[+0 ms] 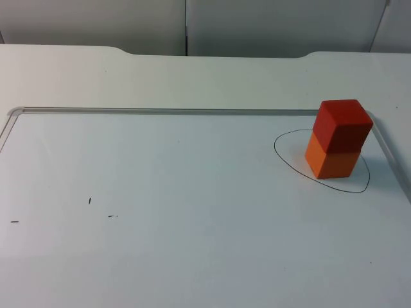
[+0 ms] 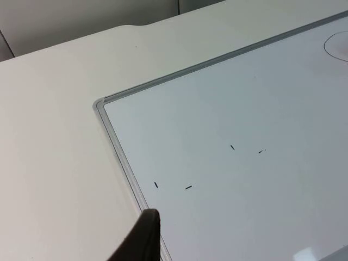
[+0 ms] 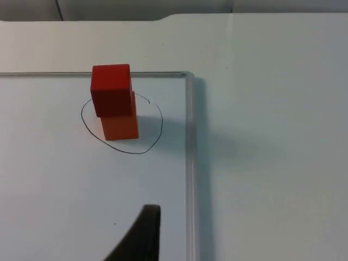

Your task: Pick up one cube with the left hand and another cube with the right hand. First place the cube in the right hand at the target position, then stack the cube in the left hand on top.

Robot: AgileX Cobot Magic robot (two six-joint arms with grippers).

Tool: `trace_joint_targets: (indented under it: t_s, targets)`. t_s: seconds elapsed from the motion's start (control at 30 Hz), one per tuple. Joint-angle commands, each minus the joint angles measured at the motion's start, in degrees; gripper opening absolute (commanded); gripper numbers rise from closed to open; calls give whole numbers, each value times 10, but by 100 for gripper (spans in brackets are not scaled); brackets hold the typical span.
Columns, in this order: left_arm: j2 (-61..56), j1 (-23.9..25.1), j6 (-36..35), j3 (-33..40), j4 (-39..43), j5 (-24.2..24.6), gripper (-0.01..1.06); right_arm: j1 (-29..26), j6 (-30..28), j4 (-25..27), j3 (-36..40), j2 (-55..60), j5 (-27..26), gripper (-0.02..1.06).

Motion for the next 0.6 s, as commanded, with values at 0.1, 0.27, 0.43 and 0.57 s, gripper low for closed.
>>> trace_joint_targets:
  t_s: [0.1, 0.27, 0.43, 0.57]
  targets:
    - [-2, -3, -2, 2, -4, -5, 105, -16, -3, 3, 3, -2, -3, 104]
    - [-2, 11, -2, 2, -4, -5, 105, -16, -3, 3, 3, -2, -3, 104]
    - [-2, 62, -2, 2, -4, -6, 105, -16, -3, 3, 3, -2, -3, 104]
    - [-2, 115, -2, 2, -4, -6, 105, -16, -3, 3, 3, -2, -3, 104]
